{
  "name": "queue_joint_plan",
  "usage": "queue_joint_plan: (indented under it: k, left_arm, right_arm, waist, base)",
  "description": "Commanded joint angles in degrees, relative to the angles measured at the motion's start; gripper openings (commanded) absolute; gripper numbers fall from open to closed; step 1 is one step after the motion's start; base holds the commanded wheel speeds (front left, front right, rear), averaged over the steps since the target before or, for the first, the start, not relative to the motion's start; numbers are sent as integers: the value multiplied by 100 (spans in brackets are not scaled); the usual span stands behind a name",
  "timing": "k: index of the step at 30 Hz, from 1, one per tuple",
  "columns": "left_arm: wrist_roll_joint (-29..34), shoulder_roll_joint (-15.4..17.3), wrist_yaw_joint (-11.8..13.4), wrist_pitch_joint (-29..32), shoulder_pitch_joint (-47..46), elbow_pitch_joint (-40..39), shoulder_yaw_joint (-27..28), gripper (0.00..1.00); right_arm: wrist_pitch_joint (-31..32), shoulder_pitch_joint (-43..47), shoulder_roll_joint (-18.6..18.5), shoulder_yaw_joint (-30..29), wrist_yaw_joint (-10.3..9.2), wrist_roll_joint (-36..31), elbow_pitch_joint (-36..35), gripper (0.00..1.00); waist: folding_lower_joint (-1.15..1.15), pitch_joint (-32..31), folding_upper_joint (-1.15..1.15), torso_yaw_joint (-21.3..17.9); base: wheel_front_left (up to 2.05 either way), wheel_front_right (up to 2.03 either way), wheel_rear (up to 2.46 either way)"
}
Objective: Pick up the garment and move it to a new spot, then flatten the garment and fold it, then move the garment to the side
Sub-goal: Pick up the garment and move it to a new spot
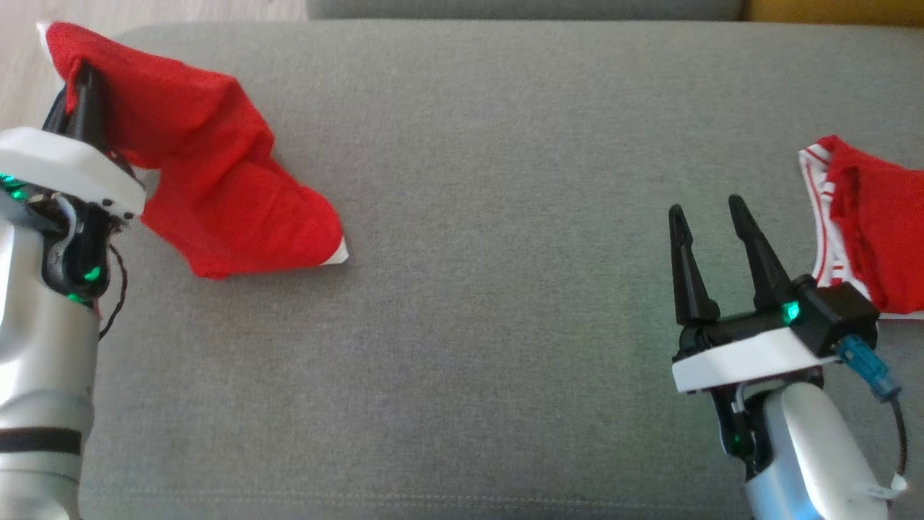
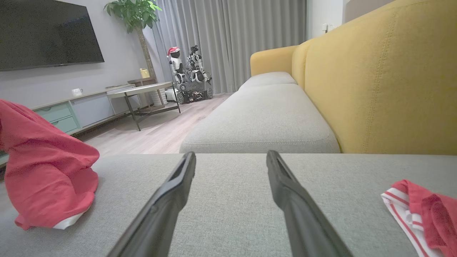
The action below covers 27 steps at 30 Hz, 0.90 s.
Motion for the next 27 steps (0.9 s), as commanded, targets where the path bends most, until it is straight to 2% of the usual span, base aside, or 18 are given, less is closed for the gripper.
queue_joint_plan:
  k: [1,7,9,16,21,27]
  left_arm:
    - [-36,290,96,25,-102,-532,226,0]
    - [-94,201,577,207,131,-1881,337,0]
    - [-90,159,636,262,156,-2101,308,0]
    - [-65,-384,916,755,234,-3180,-225,0]
    - [17,-886,1067,831,290,-3213,-676,0]
    - [-29,-1406,1124,717,192,-2543,-1044,0]
  right_arm:
    - [-69,-45,-7,135,11,72,-129,100]
    - [-126,-24,-7,157,11,152,-48,100]
    - [-135,-26,-7,163,11,166,-38,100]
    - [-192,-98,-7,204,11,247,0,100]
    - [-219,-184,-7,267,11,319,1,100]
    - [-250,-296,-7,398,11,446,28,100]
  waist:
    - [0,-119,0,-85]
    - [0,-276,0,-235]
    - [0,-300,0,-271]
    - [0,-394,0,-659]
    - [0,-359,0,-1103]
    - [0,-236,0,-1673]
  base:
    - [0,0,0]
    - [0,0,0]
    - [0,0,0]
    - [0,0,0]
    - [0,0,0]
    - [0,0,0]
